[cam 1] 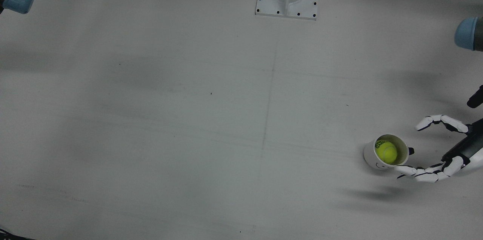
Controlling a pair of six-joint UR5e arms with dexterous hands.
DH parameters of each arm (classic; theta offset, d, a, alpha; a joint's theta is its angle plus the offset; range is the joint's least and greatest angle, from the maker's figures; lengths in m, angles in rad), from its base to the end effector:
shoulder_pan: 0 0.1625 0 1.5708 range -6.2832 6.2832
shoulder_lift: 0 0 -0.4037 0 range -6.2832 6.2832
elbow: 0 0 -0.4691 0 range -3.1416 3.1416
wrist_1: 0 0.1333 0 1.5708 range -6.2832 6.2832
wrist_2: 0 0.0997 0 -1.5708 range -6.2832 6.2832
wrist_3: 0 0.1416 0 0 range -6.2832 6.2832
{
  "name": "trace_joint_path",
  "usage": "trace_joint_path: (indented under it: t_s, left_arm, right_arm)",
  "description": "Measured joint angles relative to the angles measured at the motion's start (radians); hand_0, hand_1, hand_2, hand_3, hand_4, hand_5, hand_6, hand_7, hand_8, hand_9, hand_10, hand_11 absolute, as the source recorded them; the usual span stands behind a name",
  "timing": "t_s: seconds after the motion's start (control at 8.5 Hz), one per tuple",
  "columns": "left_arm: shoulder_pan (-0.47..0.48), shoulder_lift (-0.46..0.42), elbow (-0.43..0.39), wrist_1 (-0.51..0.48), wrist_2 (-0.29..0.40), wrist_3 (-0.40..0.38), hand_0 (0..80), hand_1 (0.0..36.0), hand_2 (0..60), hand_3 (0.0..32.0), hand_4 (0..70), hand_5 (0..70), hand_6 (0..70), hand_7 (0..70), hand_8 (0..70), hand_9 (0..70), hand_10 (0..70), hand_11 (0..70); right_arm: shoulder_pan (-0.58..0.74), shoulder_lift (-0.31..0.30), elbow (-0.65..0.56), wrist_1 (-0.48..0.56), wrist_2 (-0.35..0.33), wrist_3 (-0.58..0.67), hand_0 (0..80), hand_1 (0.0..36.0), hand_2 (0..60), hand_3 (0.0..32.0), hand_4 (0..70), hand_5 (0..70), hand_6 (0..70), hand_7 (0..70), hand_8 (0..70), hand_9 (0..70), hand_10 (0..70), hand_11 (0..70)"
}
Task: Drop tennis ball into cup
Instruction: 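Withdraw the open left hand away from the mug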
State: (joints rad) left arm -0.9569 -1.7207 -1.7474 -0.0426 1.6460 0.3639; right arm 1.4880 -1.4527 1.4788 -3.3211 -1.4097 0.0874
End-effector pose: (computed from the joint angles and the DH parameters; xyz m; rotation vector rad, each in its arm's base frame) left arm 0.2870 -0.6202 0.4533 -0.3300 2.1718 -1.2900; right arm 0.1026 -0.6501 0.6710 -0.0174 1.9793 -2.2985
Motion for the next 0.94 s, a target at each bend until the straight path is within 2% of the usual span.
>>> trace_joint_path:
  t_s: [0.12, 0.35, 0.47, 0.59, 0.71, 0.82, 0.94]
  left_arm:
    - [0.000, 0.003, -0.002, -0.003, 0.000, -0.001, 65.5, 35.0, 41.4, 32.0, 0.0, 21.6, 37.8, 16.5, 24.5, 8.4, 12.7, 21.3]
    - [-0.025, 0.004, -0.036, 0.015, 0.002, -0.031, 69.4, 35.9, 41.2, 32.0, 0.0, 19.6, 29.7, 19.9, 23.0, 9.2, 12.9, 21.7]
    - [-0.095, -0.003, -0.047, 0.046, 0.003, -0.059, 74.0, 36.0, 42.7, 32.0, 0.0, 19.7, 27.0, 21.2, 21.8, 9.8, 14.2, 23.7]
    - [-0.193, -0.025, -0.047, 0.099, 0.005, -0.079, 80.0, 36.0, 44.5, 32.0, 0.0, 20.3, 27.4, 22.3, 21.6, 10.2, 14.6, 24.5]
    - [-0.283, -0.050, -0.037, 0.146, 0.008, -0.089, 80.0, 36.0, 48.5, 32.0, 0.0, 23.0, 39.3, 21.2, 24.3, 10.5, 14.4, 24.3]
    - [-0.357, -0.069, -0.013, 0.175, 0.011, -0.094, 80.0, 36.0, 45.6, 32.0, 0.0, 20.0, 24.0, 24.2, 21.2, 11.2, 14.7, 24.8]
    - [-0.402, -0.080, 0.023, 0.172, 0.013, -0.097, 80.0, 36.0, 44.5, 32.0, 0.0, 21.2, 31.7, 22.4, 22.3, 10.8, 15.2, 25.5]
  right_arm:
    - [0.000, 0.000, 0.000, 0.000, 0.000, 0.000, 0.0, 0.0, 0.0, 0.0, 0.0, 0.0, 0.0, 0.0, 0.0, 0.0, 0.0, 0.0]
    - [0.000, 0.000, 0.000, 0.000, 0.000, 0.000, 0.0, 0.0, 0.0, 0.0, 0.0, 0.0, 0.0, 0.0, 0.0, 0.0, 0.0, 0.0]
    - [0.000, 0.000, 0.000, 0.000, 0.000, 0.000, 0.0, 0.0, 0.0, 0.0, 0.0, 0.0, 0.0, 0.0, 0.0, 0.0, 0.0, 0.0]
    - [0.000, 0.000, 0.000, 0.000, 0.000, 0.000, 0.0, 0.0, 0.0, 0.0, 0.0, 0.0, 0.0, 0.0, 0.0, 0.0, 0.0, 0.0]
    - [0.000, 0.000, 0.000, 0.000, 0.000, 0.000, 0.0, 0.0, 0.0, 0.0, 0.0, 0.0, 0.0, 0.0, 0.0, 0.0, 0.0, 0.0]
    - [0.000, 0.000, 0.000, 0.000, 0.000, 0.000, 0.0, 0.0, 0.0, 0.0, 0.0, 0.0, 0.0, 0.0, 0.0, 0.0, 0.0, 0.0]
    - [0.000, 0.000, 0.000, 0.000, 0.000, 0.000, 0.0, 0.0, 0.0, 0.0, 0.0, 0.0, 0.0, 0.0, 0.0, 0.0, 0.0, 0.0]
